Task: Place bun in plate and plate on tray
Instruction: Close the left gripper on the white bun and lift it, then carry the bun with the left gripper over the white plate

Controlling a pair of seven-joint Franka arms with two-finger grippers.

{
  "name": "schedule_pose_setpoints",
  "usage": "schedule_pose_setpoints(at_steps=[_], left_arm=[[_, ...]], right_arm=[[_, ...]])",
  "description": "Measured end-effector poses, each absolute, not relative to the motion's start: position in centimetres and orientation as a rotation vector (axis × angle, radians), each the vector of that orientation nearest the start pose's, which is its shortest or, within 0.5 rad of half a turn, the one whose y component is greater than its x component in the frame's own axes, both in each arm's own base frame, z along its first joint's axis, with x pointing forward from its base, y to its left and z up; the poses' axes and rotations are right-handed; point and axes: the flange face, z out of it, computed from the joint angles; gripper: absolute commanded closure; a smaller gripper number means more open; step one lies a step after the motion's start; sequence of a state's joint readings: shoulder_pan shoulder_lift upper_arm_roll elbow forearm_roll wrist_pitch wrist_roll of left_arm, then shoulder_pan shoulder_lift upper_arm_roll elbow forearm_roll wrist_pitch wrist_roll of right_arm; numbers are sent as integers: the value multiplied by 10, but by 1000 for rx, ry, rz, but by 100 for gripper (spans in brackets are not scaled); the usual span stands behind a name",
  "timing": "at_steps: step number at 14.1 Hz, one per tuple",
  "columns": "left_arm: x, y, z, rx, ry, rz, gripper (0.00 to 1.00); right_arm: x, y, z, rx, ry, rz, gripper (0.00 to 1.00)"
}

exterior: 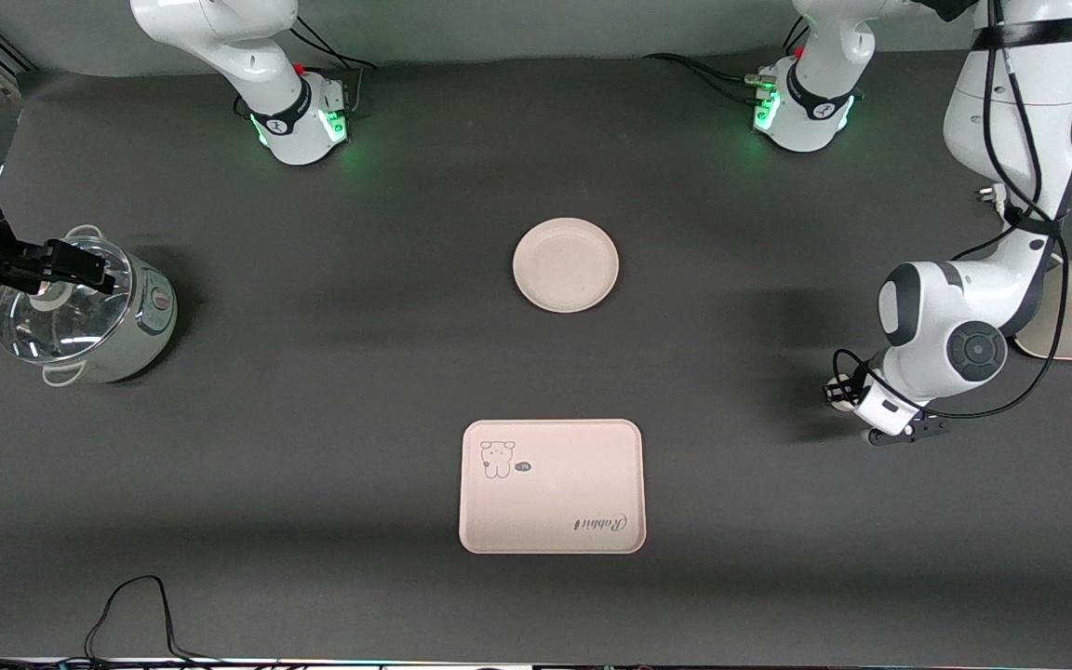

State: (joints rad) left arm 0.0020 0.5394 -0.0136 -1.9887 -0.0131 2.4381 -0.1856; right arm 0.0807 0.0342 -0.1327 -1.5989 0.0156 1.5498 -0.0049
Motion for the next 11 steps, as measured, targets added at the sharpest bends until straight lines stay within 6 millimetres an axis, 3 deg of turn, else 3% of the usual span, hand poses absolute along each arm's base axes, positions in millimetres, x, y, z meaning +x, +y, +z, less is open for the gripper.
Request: schedule_pose_setpoints(at_steps=[3,5,8,11], left_arm=[[605,-3,189,-3132,-289,137,87],[616,-1,220,-3125,-284,199,83],[631,11,329,-3112,-305,259,82],[615,24,446,-3113,-317,264,81]], right_arm=[[560,-26,590,-3125,75,130,0],[560,-27,590,-3124,78,130,0],[559,-30,590,-3124,84,132,0],[559,-30,590,-3124,85,133,0]])
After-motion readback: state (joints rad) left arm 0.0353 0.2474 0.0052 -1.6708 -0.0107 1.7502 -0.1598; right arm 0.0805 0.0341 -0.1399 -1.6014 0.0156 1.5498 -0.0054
